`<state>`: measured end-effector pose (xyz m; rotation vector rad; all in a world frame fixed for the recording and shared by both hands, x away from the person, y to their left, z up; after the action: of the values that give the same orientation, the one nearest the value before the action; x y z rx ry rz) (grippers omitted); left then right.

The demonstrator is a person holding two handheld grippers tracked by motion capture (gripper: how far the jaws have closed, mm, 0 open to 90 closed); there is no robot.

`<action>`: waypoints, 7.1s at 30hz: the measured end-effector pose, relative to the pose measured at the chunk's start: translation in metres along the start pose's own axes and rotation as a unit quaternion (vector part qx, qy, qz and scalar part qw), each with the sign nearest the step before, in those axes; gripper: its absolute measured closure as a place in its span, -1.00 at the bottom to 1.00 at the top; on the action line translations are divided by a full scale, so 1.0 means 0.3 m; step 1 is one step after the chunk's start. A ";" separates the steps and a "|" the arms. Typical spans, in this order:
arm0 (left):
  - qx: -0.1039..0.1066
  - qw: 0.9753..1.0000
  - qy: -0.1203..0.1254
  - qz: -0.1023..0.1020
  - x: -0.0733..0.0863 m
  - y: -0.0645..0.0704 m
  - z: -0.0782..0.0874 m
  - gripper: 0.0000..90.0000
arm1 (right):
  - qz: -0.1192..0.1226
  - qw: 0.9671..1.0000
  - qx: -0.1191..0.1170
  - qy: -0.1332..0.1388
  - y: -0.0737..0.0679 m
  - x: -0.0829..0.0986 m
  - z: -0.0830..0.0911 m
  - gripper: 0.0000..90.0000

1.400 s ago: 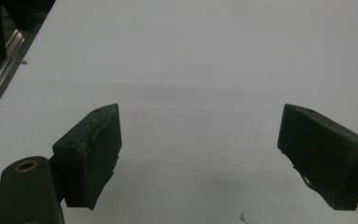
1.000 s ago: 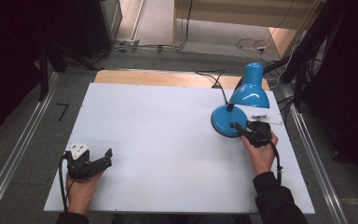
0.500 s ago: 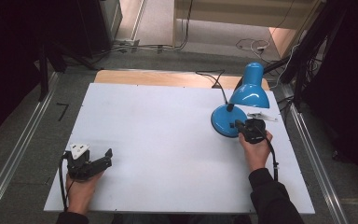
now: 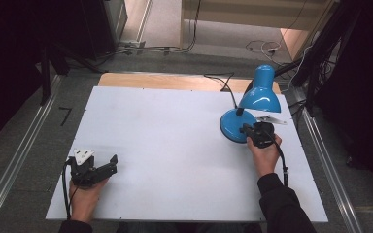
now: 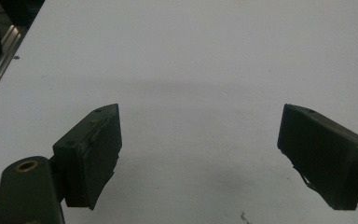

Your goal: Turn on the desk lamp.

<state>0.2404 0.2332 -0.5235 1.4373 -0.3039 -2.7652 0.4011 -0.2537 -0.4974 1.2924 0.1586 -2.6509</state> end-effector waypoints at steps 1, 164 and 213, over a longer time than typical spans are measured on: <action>0.000 1.000 0.000 0.001 0.000 0.000 0.000 -0.68 | 0.002 1.000 -0.001 0.000 -0.002 -0.001 -0.001 0.94; 0.008 1.000 -0.004 0.008 0.000 -0.001 0.003 -0.67 | 0.015 0.999 -0.030 0.022 0.036 0.056 0.087 -0.49; 0.004 1.000 -0.006 0.007 0.001 0.001 0.003 -0.67 | 0.002 1.000 -0.022 0.021 0.197 0.185 0.280 -0.51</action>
<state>0.2395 0.2329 -0.5233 1.4168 -0.3241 -2.7657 0.3158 -0.3330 -0.4903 1.3342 0.2184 -2.6020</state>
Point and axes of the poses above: each handheld gripper's, and its own axes: z roughly backward along the jaws, x roughly out of its underside, y roughly to its right, the point moved 2 cm from there along -z, roughly forward along the jaws, and after that the axes turned 6 degrees about x, right-handed, at the moved point
